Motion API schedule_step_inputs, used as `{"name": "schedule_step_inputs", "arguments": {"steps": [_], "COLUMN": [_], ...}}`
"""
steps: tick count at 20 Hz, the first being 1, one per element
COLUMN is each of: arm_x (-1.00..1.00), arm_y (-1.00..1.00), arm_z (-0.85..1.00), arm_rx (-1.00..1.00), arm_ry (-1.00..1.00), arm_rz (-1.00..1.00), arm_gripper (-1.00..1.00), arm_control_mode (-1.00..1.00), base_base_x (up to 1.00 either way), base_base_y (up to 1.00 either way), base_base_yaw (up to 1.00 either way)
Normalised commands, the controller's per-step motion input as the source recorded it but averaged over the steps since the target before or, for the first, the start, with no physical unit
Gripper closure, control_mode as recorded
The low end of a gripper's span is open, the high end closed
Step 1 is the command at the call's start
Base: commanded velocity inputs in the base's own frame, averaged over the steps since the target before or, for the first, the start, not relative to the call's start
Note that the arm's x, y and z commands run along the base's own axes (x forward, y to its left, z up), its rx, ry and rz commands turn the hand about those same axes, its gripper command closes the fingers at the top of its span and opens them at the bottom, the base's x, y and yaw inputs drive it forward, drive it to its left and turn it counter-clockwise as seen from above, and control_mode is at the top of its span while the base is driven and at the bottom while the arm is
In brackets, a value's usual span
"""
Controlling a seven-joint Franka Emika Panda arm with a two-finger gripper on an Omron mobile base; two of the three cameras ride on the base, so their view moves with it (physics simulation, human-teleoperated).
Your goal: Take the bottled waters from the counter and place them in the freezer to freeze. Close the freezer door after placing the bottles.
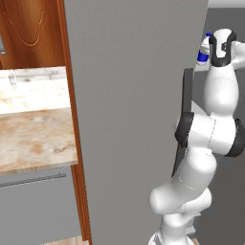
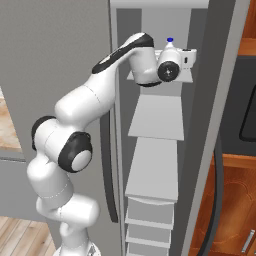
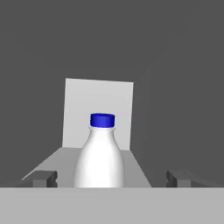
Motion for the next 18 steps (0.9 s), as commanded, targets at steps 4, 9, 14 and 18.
{"name": "schedule_step_inputs", "arguments": {"steps": [4,9,14,18], "arm_x": [-0.95,-0.91,-0.67,-0.78], "arm_y": [0.05,0.32,0.3,0.07], "arm_z": [0.14,0.11,0.5,0.44], "arm_rx": [-0.03,-0.13,-0.04,0.04], "arm_ry": [0.0,0.0,0.15,0.23], "arm_rz": [-0.18,-0.23,-0.21,-0.15], "arm_gripper": [-1.0,-1.0,-1.0,-1.0], "arm_control_mode": [-1.0,-1.0,-1.0,-1.0], "base_base_x": [0.0,0.0,0.0,0.0], "base_base_y": [0.0,0.0,0.0,0.0], "base_base_yaw": [0.0,0.0,0.0,0.0]}}
